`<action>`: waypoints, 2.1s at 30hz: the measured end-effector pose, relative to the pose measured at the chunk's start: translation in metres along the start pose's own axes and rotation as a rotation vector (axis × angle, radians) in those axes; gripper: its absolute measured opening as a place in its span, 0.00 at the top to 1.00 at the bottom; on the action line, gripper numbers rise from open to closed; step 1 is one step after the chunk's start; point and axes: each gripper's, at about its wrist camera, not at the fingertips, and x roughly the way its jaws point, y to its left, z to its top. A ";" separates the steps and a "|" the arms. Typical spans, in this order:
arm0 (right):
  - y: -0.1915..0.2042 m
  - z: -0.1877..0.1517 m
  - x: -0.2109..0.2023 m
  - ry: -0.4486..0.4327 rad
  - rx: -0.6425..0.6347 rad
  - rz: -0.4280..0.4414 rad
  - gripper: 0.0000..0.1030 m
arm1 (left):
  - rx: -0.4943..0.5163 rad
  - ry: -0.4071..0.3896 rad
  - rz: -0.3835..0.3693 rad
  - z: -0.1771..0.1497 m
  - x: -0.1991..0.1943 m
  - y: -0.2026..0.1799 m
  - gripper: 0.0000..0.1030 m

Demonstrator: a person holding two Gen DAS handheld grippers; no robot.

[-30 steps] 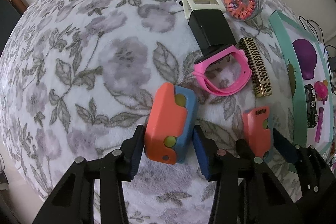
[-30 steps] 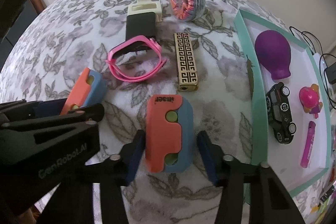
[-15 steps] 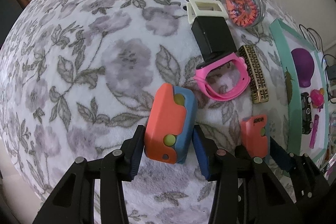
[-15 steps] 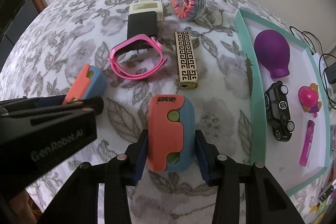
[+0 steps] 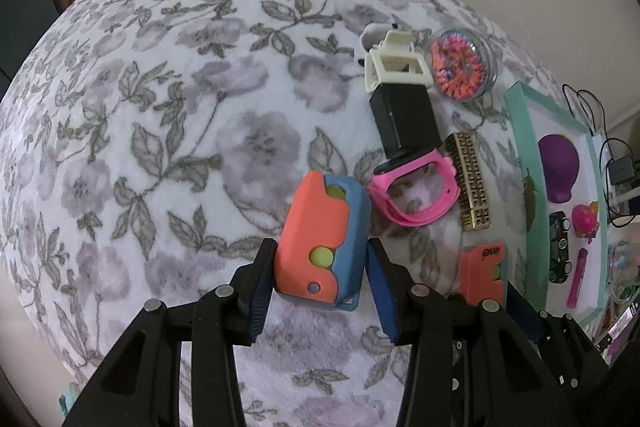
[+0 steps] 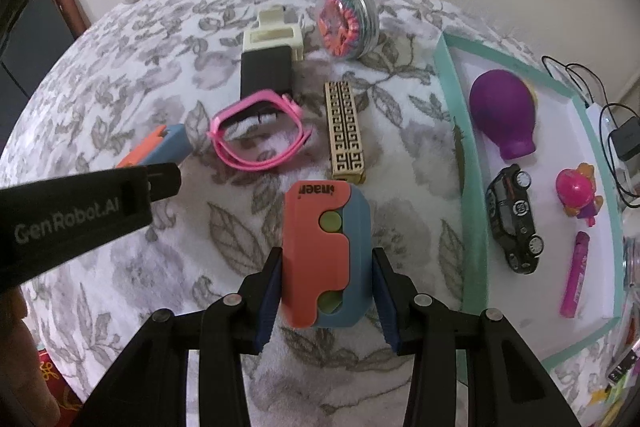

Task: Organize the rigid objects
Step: 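Carry both orange-blue cases into the tray and open both tools to release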

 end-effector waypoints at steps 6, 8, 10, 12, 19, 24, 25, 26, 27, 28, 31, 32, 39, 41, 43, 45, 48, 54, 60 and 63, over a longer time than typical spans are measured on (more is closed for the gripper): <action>-0.004 0.003 -0.013 -0.043 0.021 0.000 0.56 | 0.007 -0.064 -0.006 0.004 -0.020 -0.004 0.55; -0.007 0.004 -0.018 -0.059 0.031 0.003 0.56 | 0.010 -0.087 -0.010 0.005 -0.028 -0.004 0.55; -0.010 0.006 -0.023 -0.077 0.042 0.002 0.56 | 0.012 -0.112 -0.017 0.005 -0.032 -0.007 0.55; -0.013 0.007 -0.029 -0.098 0.050 -0.006 0.56 | 0.020 -0.137 -0.024 0.005 -0.038 -0.011 0.55; -0.031 0.012 -0.046 -0.153 0.100 -0.019 0.56 | 0.057 -0.193 -0.047 0.005 -0.050 -0.024 0.55; -0.058 0.012 -0.056 -0.184 0.168 -0.045 0.56 | 0.103 -0.228 -0.071 0.003 -0.059 -0.042 0.55; -0.063 0.012 -0.058 -0.189 0.181 -0.054 0.56 | 0.112 -0.235 -0.077 0.002 -0.061 -0.047 0.55; -0.070 0.011 -0.059 -0.193 0.198 -0.063 0.56 | 0.119 -0.240 -0.083 0.002 -0.062 -0.050 0.55; -0.077 0.009 -0.061 -0.197 0.215 -0.068 0.56 | 0.130 -0.246 -0.091 0.001 -0.063 -0.055 0.55; -0.083 0.008 -0.063 -0.201 0.232 -0.072 0.56 | 0.144 -0.253 -0.102 0.000 -0.066 -0.061 0.55; -0.101 0.004 -0.068 -0.216 0.266 -0.108 0.56 | 0.184 -0.278 -0.129 -0.004 -0.072 -0.079 0.55; -0.107 0.003 -0.070 -0.221 0.276 -0.118 0.56 | 0.205 -0.289 -0.137 -0.006 -0.074 -0.087 0.55; -0.152 -0.009 -0.079 -0.238 0.382 -0.157 0.56 | 0.317 -0.325 -0.182 -0.018 -0.083 -0.131 0.55; -0.165 -0.013 -0.081 -0.241 0.415 -0.164 0.56 | 0.358 -0.330 -0.189 -0.023 -0.083 -0.148 0.55; -0.177 -0.018 -0.084 -0.245 0.447 -0.174 0.56 | 0.401 -0.337 -0.191 -0.029 -0.082 -0.163 0.55; -0.191 -0.025 -0.086 -0.248 0.480 -0.184 0.56 | 0.444 -0.344 -0.190 -0.035 -0.081 -0.178 0.55; -0.212 -0.035 -0.087 -0.254 0.544 -0.187 0.56 | 0.493 -0.339 -0.190 -0.042 -0.076 -0.196 0.55; -0.234 -0.044 -0.089 -0.261 0.585 -0.217 0.56 | 0.536 -0.300 -0.199 -0.052 -0.061 -0.219 0.55; -0.246 -0.051 -0.081 -0.232 0.606 -0.232 0.56 | 0.606 -0.266 -0.194 -0.068 -0.041 -0.241 0.55; -0.250 -0.055 -0.069 -0.196 0.611 -0.220 0.56 | 0.629 -0.251 -0.181 -0.072 -0.032 -0.246 0.55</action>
